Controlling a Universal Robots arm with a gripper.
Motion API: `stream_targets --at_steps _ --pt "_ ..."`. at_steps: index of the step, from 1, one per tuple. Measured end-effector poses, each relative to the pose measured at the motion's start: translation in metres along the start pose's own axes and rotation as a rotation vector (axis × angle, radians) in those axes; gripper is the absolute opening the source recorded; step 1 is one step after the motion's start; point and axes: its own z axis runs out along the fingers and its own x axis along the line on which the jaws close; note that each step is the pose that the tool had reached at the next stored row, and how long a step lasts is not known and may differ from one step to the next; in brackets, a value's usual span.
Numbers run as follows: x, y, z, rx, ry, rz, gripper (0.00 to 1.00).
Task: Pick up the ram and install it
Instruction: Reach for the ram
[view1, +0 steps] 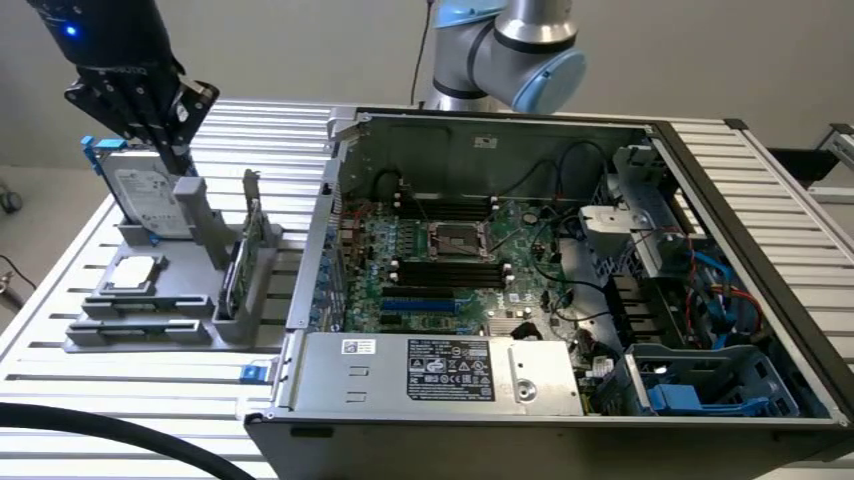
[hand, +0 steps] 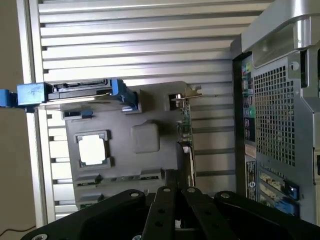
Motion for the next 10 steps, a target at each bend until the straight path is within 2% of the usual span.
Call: stream_targets --at_steps 6,10 --pt "0.026 -0.0055 0.0078 0.0005 0.0060 0.000 0.11" --pt "0.035 -0.0127 0.0129 0.0011 0.0158 0.001 0.11"
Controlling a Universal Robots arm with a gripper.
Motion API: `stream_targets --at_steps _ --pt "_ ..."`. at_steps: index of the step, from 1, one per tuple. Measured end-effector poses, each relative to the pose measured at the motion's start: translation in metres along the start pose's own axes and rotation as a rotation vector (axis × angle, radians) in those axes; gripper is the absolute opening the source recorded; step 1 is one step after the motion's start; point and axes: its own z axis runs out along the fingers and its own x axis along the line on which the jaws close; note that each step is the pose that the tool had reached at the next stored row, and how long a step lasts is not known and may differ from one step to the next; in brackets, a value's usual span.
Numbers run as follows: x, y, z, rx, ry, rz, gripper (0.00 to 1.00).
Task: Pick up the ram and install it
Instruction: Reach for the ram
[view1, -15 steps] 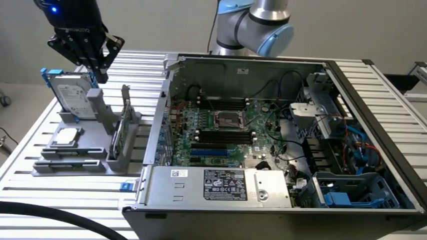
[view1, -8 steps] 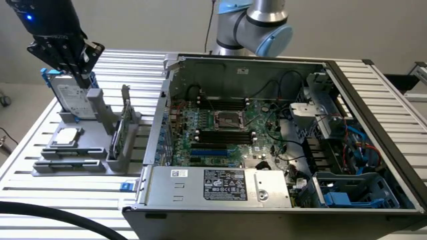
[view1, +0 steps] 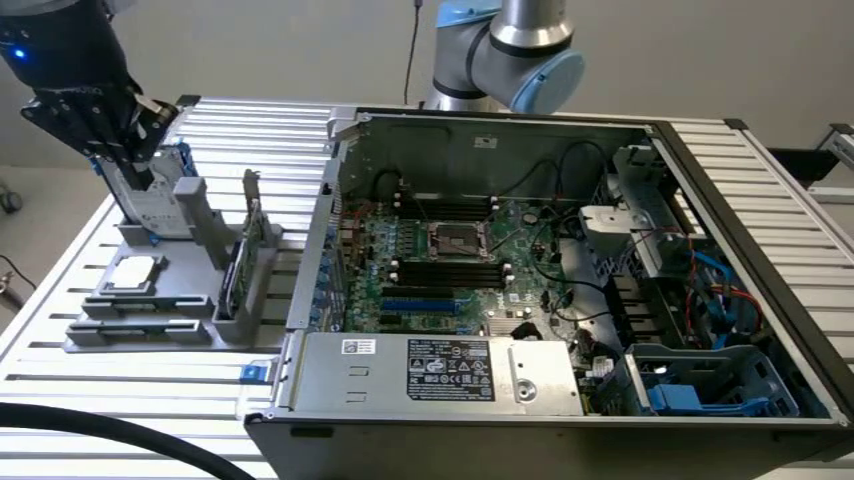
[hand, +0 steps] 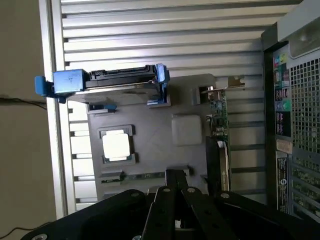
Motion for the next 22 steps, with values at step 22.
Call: stream_targets --at_steps 22 --pt "0.011 -0.0434 0.0068 0.0043 0.0300 0.000 0.11"
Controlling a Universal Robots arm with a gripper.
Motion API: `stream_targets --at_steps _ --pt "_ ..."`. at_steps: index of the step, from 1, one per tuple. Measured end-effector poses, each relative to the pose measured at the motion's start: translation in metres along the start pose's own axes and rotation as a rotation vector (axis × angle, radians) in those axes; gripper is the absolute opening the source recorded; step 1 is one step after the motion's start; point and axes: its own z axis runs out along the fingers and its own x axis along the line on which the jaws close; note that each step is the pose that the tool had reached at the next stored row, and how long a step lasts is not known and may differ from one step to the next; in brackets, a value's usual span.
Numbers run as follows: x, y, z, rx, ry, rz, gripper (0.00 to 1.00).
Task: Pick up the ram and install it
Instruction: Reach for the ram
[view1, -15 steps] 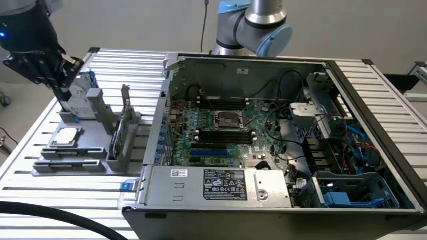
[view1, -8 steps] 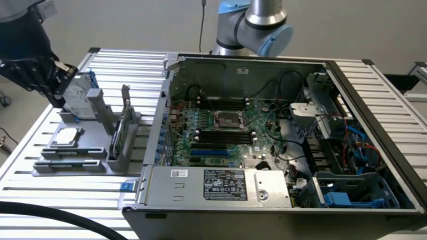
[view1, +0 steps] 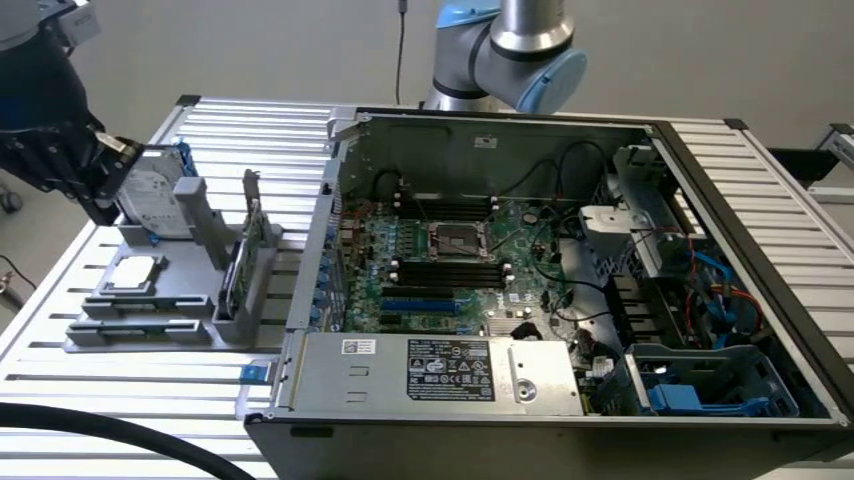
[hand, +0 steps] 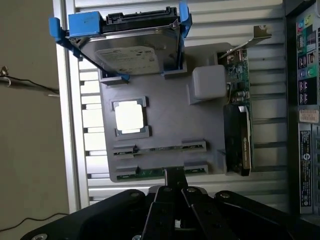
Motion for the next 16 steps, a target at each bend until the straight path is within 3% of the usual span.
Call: stream_targets --at_steps 4,12,16 --pt "0.0008 -0.0011 0.0004 0.0039 0.0028 -0.013 0.11" --pt "0.0018 -0.0011 0.0013 0.0197 0.0142 -0.081 0.11" --pt "0.0023 -0.0012 0.0013 0.0205 0.0142 -0.084 0.11"
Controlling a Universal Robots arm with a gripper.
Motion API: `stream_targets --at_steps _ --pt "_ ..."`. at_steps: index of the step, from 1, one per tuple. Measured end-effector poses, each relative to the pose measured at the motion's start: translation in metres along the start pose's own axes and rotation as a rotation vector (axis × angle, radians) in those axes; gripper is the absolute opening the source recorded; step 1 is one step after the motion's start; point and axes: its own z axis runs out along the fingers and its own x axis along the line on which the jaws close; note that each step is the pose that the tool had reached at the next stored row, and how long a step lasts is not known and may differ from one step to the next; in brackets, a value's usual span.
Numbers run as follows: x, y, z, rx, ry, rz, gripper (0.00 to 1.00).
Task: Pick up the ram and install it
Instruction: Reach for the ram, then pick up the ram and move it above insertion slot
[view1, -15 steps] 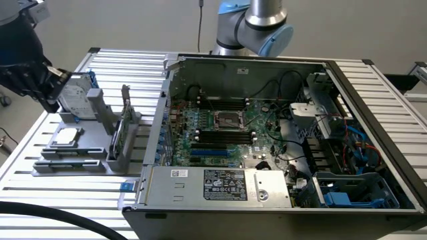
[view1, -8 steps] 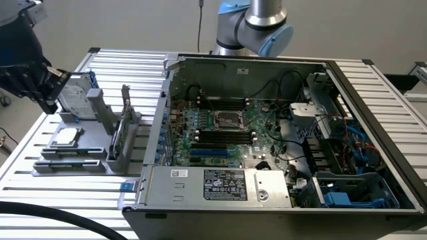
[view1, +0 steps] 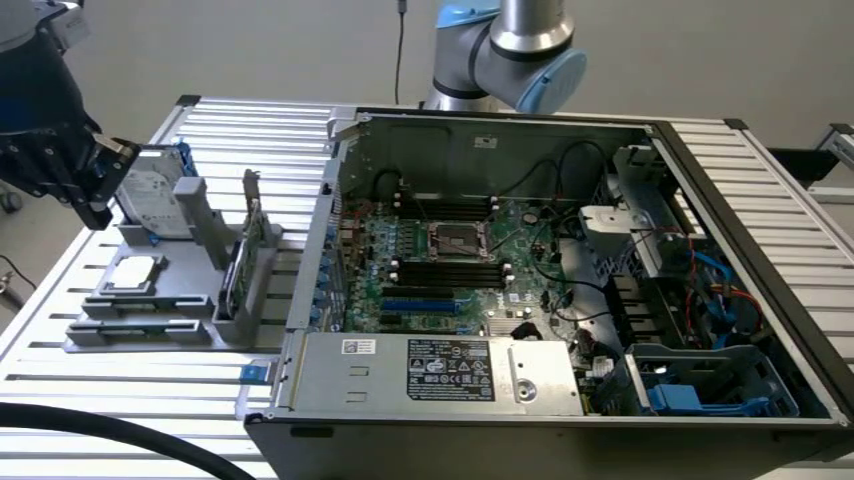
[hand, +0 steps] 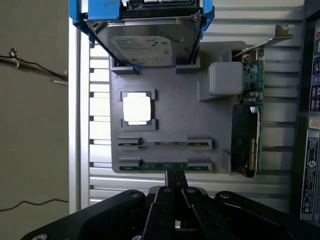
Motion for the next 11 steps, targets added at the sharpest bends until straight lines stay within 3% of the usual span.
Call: stream_targets --at_steps 11 --pt "0.0000 0.0000 0.0000 -0.0001 -0.0001 0.000 0.11"
